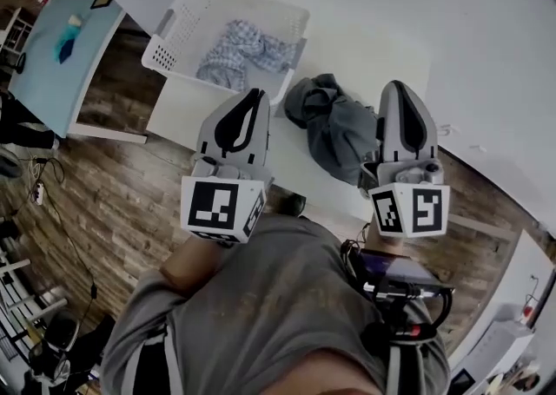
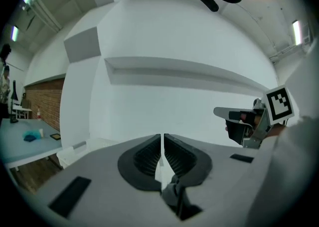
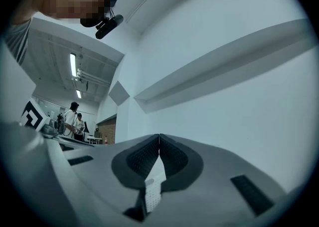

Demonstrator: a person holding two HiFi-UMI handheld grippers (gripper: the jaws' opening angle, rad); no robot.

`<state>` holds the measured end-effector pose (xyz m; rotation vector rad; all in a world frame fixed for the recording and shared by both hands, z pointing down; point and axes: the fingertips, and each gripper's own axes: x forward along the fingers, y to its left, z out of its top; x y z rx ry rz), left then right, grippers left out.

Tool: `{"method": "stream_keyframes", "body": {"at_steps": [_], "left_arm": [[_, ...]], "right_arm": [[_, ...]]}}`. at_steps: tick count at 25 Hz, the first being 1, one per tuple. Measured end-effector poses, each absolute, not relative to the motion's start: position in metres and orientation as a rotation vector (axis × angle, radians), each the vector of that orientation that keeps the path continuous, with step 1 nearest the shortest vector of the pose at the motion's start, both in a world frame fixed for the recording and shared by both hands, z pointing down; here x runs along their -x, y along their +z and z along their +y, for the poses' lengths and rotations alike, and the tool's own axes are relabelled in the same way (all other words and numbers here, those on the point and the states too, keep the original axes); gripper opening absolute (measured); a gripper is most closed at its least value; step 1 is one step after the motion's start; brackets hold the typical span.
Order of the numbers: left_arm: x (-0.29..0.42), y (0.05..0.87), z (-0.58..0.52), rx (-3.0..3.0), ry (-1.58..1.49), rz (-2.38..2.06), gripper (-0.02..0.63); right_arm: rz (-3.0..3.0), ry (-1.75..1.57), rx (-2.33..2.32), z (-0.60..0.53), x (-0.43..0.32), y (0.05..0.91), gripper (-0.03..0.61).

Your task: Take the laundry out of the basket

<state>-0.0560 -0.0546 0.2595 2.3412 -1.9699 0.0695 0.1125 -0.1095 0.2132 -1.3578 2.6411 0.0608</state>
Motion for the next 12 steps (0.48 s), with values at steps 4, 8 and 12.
{"method": "stream_keyframes", "body": {"at_steps": [4, 8, 12], "left_arm": [[0.085, 0.227, -0.053, -2.348, 0.004, -2.043, 0.009], [0.111, 0.196, -0.06, -2.374, -0.077, -2.102, 0.009], [0.131, 0.17, -0.066, -2.398, -0.158, -2.154, 0.008]], "right_arm": [[2.641, 0.09, 1.302, -0.114, -0.087, 0.198, 0.008], [2.621, 0.12, 1.271, -0.123, -0.067, 0.183, 0.008], [2.604, 0.149, 1.265, -0.128, -0.056, 0.174, 0.008]]}}
